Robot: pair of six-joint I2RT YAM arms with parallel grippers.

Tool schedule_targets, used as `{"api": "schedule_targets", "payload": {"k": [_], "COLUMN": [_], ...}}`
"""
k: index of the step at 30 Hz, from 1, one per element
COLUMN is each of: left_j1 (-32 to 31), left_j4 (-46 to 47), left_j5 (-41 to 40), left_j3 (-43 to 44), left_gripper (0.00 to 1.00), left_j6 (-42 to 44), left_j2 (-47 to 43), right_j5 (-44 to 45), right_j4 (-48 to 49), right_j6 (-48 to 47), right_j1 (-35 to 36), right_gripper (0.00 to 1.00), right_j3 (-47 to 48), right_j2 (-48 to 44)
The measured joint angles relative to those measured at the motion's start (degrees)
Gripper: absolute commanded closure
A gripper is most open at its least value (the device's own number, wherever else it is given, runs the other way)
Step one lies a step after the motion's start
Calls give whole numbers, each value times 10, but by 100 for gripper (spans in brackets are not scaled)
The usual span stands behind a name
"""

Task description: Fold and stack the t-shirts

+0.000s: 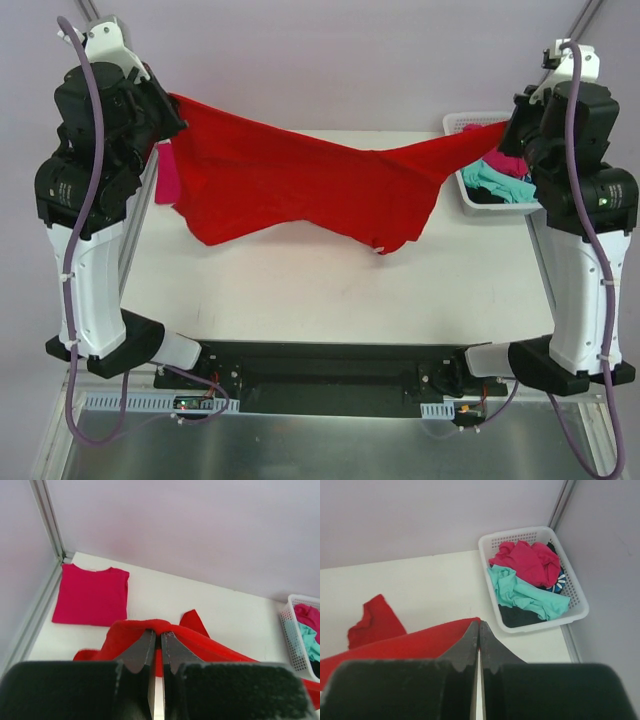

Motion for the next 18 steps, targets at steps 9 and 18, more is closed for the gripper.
{"api": "schedule_targets", "payload": {"k": [9, 18], "left_j1": [0, 0], "left_j4": [105, 162], "left_j5": [7, 86], "left_j3": [-141, -204], "left_gripper": [100, 100], "left_j6": [48, 38], "left_j2": [-101, -257], "right_j5": [-7, -125], "right_j4": [85, 79], "right_j6": [-40, 14], "right_j1": [9, 12], "right_gripper": [99, 99], "right_j3": [-104, -29], "right_j2": [-87, -200]}}
